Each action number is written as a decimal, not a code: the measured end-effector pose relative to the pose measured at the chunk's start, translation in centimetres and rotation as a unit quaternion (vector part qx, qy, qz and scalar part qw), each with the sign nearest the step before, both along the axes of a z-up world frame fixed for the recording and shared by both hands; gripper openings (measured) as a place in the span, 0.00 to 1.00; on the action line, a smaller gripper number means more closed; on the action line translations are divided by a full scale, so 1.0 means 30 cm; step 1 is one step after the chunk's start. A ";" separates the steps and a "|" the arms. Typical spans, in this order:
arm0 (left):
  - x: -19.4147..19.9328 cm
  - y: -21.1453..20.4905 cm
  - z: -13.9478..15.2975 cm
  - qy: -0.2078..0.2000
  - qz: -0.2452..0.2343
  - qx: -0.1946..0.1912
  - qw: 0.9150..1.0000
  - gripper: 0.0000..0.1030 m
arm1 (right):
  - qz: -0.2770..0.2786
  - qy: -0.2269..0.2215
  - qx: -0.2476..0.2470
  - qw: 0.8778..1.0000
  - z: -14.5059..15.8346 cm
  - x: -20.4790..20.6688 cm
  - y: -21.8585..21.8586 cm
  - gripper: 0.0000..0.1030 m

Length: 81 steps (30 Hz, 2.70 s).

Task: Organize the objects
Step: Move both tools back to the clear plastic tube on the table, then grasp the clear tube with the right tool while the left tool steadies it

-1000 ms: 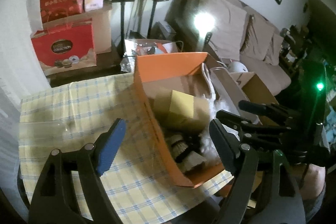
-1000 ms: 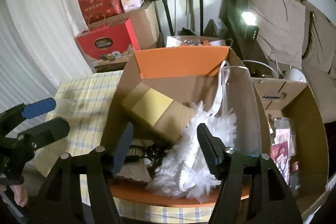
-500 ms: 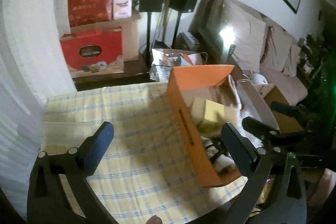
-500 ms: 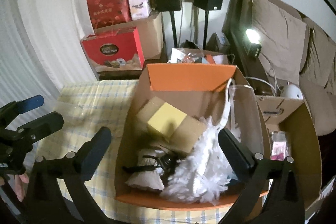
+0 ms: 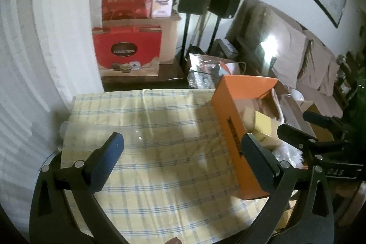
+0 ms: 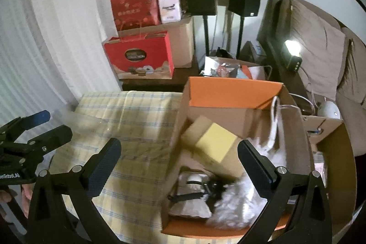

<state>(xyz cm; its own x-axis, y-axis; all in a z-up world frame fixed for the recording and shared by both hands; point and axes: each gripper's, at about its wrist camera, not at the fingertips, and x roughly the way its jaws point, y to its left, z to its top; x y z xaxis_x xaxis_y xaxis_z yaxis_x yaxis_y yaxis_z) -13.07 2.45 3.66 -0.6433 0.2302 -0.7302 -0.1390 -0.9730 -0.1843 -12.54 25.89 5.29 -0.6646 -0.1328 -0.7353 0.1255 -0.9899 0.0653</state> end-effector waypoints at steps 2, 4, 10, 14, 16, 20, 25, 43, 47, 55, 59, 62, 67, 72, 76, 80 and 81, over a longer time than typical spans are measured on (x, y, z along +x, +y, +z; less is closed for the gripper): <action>-0.002 -0.033 -0.008 -0.002 0.006 -0.001 1.000 0.99 | 0.007 -0.002 0.001 1.000 -0.003 -0.011 -0.028 1.00; -0.009 -0.067 -0.020 -0.005 0.013 -0.003 1.000 0.99 | 0.013 -0.003 0.001 1.000 -0.007 -0.022 -0.054 1.00; -0.028 -0.168 -0.052 -0.012 0.035 -0.009 0.999 0.99 | 0.037 -0.011 -0.004 0.999 -0.033 -0.070 -0.155 1.00; -0.056 -0.240 -0.083 -0.018 0.056 -0.034 0.998 0.99 | 0.052 -0.017 -0.005 0.998 -0.057 -0.100 -0.215 1.00; -0.071 -0.277 -0.100 -0.023 0.064 -0.037 0.997 0.99 | 0.058 -0.020 -0.011 0.998 -0.070 -0.113 -0.238 0.99; -0.111 -0.364 -0.151 -0.036 0.084 -0.042 0.995 0.99 | 0.069 -0.052 -0.040 0.995 -0.123 -0.179 -0.279 0.95; -0.164 -0.488 -0.238 -0.059 0.115 -0.035 0.991 0.99 | 0.081 -0.083 -0.066 0.991 -0.194 -0.243 -0.326 0.91; -0.267 -0.720 -0.473 -0.127 0.167 0.051 0.976 0.99 | 0.213 -0.071 -0.015 0.974 -0.362 -0.365 -0.621 0.87; -0.262 -0.734 -0.480 -0.128 0.168 0.063 0.975 0.99 | 0.272 -0.058 0.029 0.960 -0.388 -0.367 -0.726 0.87; -0.252 -0.740 -0.480 -0.138 0.159 0.101 0.972 0.99 | 0.321 -0.090 0.064 0.941 -0.494 -0.405 -0.833 0.72; -0.252 -0.711 -0.480 -0.141 0.150 0.104 0.973 0.99 | 0.321 -0.097 0.064 0.940 -0.511 -0.400 -0.842 0.60; -0.251 -0.685 -0.489 -0.148 0.139 0.122 0.972 0.99 | 0.319 -0.097 0.059 0.941 -0.507 -0.378 -0.840 0.47; -0.253 -0.635 -0.509 -0.159 0.123 0.148 0.968 0.99 | 0.311 -0.102 0.042 0.944 -0.511 -0.343 -0.826 0.42; -0.255 -0.582 -0.517 -0.164 0.110 0.163 0.967 0.99 | 0.297 -0.127 -0.019 0.946 -0.510 -0.328 -0.795 0.39; -0.253 -0.545 -0.525 -0.171 0.098 0.176 0.964 0.93 | 0.286 -0.154 -0.079 0.942 -0.508 -0.320 -0.753 0.39; -0.253 -0.508 -0.540 -0.185 0.092 0.192 0.960 0.69 | 0.286 -0.162 -0.096 0.940 -0.501 -0.304 -0.737 0.39; -0.251 -0.498 -0.543 -0.189 0.091 0.194 0.958 0.66 | 0.287 -0.162 -0.096 0.939 -0.496 -0.299 -0.736 0.39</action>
<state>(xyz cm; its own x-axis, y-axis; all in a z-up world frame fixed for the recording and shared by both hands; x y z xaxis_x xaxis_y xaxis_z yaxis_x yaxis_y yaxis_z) -20.61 -12.51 -12.63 -0.4052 0.4414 -0.8006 0.1744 -0.8223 -0.5416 -21.51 3.80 -9.60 -0.1890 -0.5519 -0.8122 0.5777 -0.7313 0.3625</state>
